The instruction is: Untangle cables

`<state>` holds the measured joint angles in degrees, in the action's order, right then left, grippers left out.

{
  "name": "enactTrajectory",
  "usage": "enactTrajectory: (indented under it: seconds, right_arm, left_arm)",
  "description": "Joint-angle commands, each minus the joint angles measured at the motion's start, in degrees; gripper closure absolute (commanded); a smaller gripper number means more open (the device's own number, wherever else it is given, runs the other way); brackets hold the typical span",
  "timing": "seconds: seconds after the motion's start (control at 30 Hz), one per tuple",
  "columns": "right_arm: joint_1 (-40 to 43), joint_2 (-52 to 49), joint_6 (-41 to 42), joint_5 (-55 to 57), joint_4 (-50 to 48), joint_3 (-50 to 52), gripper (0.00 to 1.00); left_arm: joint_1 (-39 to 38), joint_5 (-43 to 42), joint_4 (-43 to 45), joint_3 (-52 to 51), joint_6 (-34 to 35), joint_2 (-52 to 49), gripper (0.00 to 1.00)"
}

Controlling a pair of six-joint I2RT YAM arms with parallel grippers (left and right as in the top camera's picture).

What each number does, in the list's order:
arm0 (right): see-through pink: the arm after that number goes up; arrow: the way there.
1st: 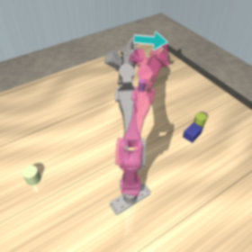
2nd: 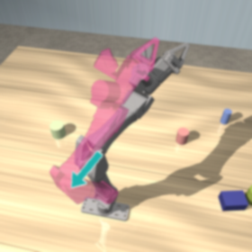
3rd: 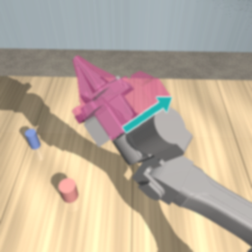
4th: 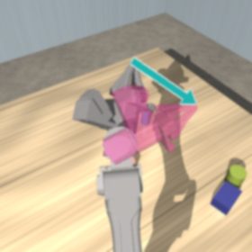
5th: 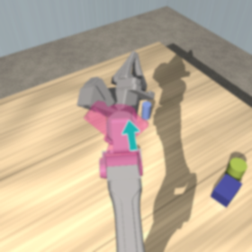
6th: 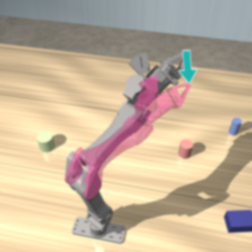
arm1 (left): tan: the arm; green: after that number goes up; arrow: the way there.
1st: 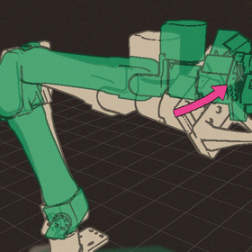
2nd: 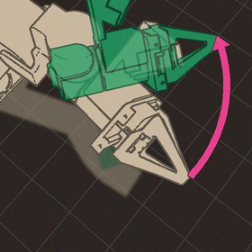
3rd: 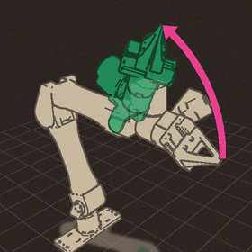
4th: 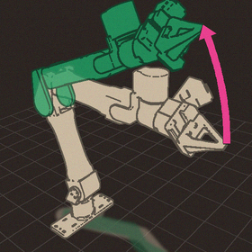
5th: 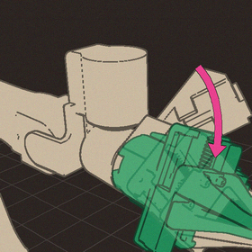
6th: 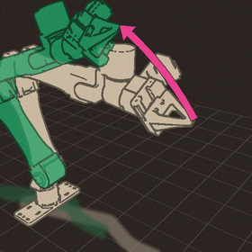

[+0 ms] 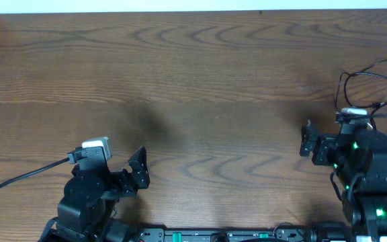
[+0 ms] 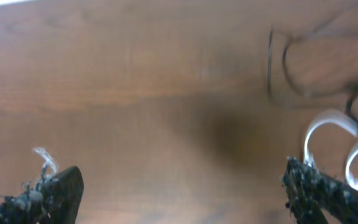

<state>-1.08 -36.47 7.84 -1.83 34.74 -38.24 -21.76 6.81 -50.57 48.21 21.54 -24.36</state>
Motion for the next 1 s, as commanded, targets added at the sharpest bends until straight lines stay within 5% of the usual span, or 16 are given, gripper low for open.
enactTrajectory:
  seconds: [0.0,0.33,0.7,0.97]
  right_arm:
    - [-0.2,8.2,-2.4,0.8,-6.3,5.0,0.01]
    - [-2.4,29.1,-3.9,1.5,-30.7,22.3,0.01]
    - [-3.3,33.7,-3.9,3.6,-54.5,38.1,0.01]
    - [-5.1,35.1,-3.8,7.6,-37.6,37.9,0.01]
  left_arm:
    - [0.2,1.0,0.1,-0.4,-0.7,0.2,0.02]
    - [0.2,1.0,0.1,-0.4,-0.7,0.1,0.02]
    - [0.2,1.0,0.1,-0.4,-0.7,0.2,0.02]
    - [0.2,1.0,0.1,-0.4,-0.7,0.2,0.02]
